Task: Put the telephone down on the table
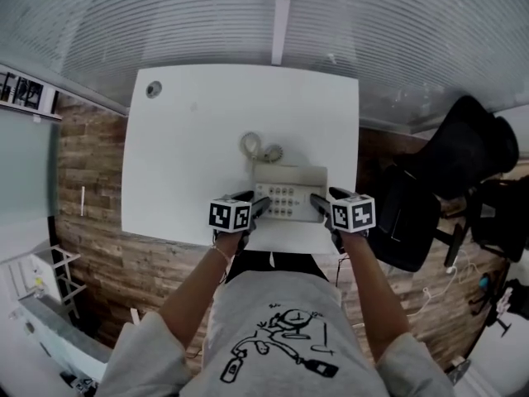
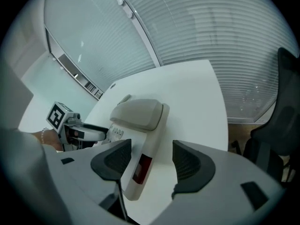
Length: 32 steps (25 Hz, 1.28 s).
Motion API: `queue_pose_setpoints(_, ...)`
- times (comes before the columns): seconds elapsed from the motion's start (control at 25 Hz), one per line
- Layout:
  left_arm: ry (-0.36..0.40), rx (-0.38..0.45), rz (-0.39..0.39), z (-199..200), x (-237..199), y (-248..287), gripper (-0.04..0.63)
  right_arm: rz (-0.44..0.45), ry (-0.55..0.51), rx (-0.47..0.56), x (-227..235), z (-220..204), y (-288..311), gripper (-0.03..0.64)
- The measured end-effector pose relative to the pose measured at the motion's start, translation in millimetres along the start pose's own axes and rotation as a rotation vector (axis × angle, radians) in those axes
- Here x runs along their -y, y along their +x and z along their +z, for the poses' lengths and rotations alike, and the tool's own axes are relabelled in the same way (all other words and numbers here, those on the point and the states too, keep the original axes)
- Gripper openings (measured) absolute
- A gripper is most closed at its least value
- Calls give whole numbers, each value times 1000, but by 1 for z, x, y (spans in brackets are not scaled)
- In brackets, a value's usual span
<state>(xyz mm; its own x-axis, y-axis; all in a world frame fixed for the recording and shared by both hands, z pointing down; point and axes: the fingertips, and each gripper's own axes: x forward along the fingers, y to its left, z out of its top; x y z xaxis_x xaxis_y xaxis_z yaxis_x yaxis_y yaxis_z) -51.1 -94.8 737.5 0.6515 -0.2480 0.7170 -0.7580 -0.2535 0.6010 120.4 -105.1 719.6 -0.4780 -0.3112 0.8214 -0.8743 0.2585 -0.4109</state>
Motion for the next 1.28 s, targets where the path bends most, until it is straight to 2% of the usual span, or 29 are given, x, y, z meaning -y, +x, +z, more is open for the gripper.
queue_pose_setpoints(0.12, 12, 36, 6, 7, 5, -10, 238, -60, -30, 64, 6, 8, -17, 275)
queue_pose_setpoints(0.24, 39, 109, -11, 23, 19, -26, 228, -102, -117, 192, -2, 28, -44, 273)
queue_pose_setpoints(0.44, 105, 260, -89, 57, 63, -64, 170, -85, -290, 403, -48, 63, -98, 230)
queue_pose_setpoints(0.64, 265, 469, -197, 104, 142, -130, 87, 11, -425, 622, -121, 105, -167, 158)
queue_pose_setpoints(0.76, 397, 621, -250, 127, 192, -180, 41, 73, -490, 731, -166, 123, -210, 120)
queue_pose_setpoints(0.88, 538, 733, -286, 140, 241, -223, 17, 124, -545, 839, -205, 138, -253, 85)
queue_pose_setpoints(1.04, 658, 816, -329, 145, 295, -266, 5, 161, -554, 909, -240, 148, -300, 58)
queue_pose_setpoints(1.2, 772, 877, -288, 145, 329, -297, 3, 207, -546, 976, -267, 153, -339, 49)
queue_pose_setpoints(1.28, 785, 880, -279, 142, 337, -306, 3, 220, -561, 989, -278, 152, -351, 43)
